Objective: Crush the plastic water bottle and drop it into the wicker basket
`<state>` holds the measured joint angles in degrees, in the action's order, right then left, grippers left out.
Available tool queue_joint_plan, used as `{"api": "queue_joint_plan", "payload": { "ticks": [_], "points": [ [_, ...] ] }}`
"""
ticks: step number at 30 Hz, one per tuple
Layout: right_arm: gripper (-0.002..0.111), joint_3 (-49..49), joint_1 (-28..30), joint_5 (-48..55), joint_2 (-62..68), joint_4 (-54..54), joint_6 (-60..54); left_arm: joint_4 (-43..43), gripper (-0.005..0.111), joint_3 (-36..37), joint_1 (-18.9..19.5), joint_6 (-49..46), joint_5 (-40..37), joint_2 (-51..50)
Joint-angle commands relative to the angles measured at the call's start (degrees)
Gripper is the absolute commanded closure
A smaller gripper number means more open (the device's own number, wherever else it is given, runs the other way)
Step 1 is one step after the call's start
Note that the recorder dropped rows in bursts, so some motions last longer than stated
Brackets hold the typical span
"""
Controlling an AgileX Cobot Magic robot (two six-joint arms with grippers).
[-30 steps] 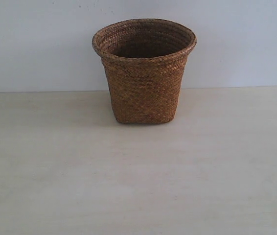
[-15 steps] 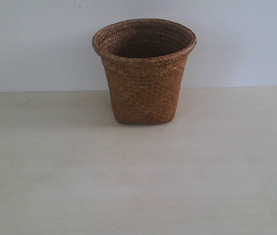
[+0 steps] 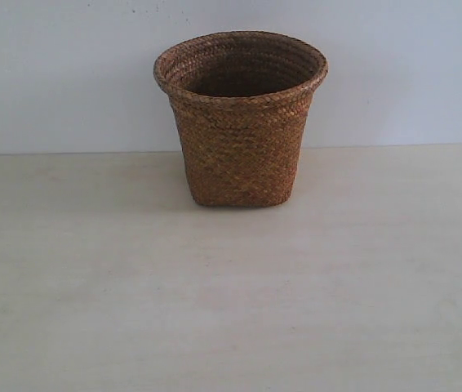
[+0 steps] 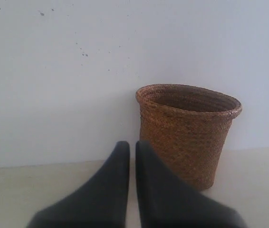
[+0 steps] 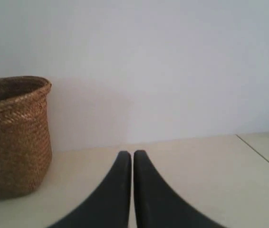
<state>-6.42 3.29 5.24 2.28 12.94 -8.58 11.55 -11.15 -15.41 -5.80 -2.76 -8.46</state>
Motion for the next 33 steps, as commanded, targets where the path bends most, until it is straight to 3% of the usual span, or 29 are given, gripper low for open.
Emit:
{"api": "queue_joint_plan", "payload": {
  "ticks": [1,18,23,28,33],
  "points": [
    [0.108,2.5,0.1,0.5,-0.4,-0.2,-1.0,0.7,0.103,1.1,0.1,1.0,1.8,0.2],
    [0.108,2.5,0.1,4.4,-0.4,0.0,-1.0,-0.4,0.103,1.2,0.1,-0.4,1.9,0.2],
    [0.108,2.5,0.1,4.4,-0.4,0.0,-1.0,-6.9,0.103,1.8,0.3,0.0,-4.8,1.5],
    [0.108,2.5,0.1,4.4,-0.4,0.0,-1.0,-6.5,0.103,4.8,3.2,2.0,-9.0,8.5],
    [0.108,2.5,0.1,4.4,-0.4,0.0,-1.0,-6.7,0.103,7.2,7.0,3.4,-11.0,8.5]
  ]
}}
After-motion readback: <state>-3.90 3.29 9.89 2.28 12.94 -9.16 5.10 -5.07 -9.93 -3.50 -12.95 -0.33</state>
